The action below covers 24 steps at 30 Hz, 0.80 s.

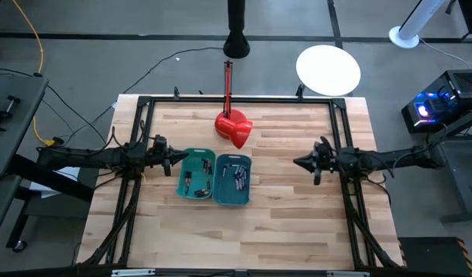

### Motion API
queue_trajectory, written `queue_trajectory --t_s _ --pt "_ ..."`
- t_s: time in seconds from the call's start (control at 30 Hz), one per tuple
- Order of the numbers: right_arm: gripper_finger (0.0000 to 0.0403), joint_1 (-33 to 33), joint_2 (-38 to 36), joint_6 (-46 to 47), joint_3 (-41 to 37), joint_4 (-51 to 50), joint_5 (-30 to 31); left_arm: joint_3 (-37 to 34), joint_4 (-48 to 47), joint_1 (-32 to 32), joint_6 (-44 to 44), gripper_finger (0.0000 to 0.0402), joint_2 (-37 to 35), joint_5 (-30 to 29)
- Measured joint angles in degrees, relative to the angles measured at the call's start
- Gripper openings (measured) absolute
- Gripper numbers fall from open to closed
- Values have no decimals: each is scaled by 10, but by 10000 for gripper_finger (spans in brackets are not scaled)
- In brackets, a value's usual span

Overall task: Sort batteries
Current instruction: Return to Home Position

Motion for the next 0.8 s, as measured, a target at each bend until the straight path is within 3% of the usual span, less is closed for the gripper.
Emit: queue_trajectory --t_s 0.1,0.8 --pt "0 0 0 26 0 -42 0 0 0 0 0 0 0 0" --pt "0 0 2 29 0 -43 -4 0 -1 0 0 0 -18 0"
